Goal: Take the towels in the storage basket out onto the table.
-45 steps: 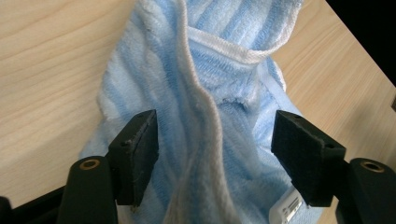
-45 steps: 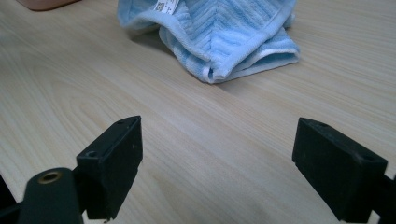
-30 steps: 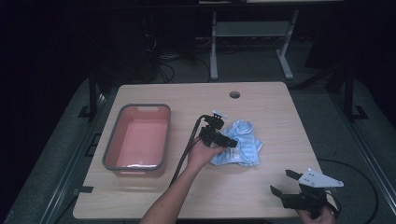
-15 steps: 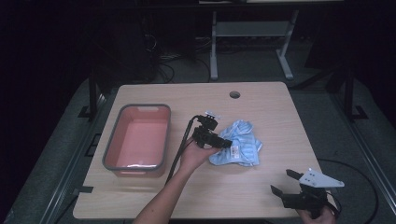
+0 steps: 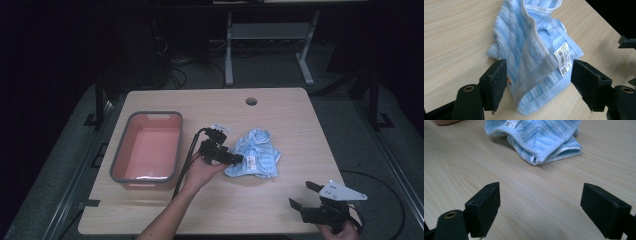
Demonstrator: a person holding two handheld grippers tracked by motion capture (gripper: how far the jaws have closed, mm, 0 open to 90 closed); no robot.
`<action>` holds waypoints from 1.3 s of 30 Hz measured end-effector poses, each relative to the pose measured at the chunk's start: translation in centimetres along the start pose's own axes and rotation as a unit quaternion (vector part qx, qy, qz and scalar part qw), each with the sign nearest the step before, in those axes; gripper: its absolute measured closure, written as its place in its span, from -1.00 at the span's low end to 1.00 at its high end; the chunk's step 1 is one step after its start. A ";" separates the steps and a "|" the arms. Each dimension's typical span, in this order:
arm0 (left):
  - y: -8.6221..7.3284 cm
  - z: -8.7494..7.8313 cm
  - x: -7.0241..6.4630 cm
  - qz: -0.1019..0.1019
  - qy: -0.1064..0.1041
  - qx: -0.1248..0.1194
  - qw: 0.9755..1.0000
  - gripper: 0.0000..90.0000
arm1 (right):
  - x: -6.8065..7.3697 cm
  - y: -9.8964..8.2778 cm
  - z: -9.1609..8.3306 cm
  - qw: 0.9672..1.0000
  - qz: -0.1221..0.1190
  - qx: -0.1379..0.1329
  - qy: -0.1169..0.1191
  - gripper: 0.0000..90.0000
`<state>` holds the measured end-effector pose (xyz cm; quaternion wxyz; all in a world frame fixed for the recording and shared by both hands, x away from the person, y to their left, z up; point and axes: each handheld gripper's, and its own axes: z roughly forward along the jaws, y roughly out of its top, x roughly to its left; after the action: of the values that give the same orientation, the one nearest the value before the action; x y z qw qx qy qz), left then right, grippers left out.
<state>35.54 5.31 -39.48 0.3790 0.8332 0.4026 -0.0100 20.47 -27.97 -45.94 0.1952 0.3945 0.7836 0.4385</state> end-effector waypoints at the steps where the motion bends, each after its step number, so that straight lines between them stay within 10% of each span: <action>1: -0.1 -0.1 0.0 0.003 0.000 0.000 1.000 -0.35 | 0.0 0.0 0.0 1.000 0.000 0.000 0.000 -0.66; 39: -4.9 -2.6 -0.1 0.018 -0.015 -0.016 1.000 -0.40 | -0.4 -0.2 0.1 1.000 0.007 0.003 -0.007 -0.66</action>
<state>31.40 8.79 -40.70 0.3985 0.8339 0.3817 -0.0093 20.65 -28.28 -46.17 0.1964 0.4036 0.7810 0.4343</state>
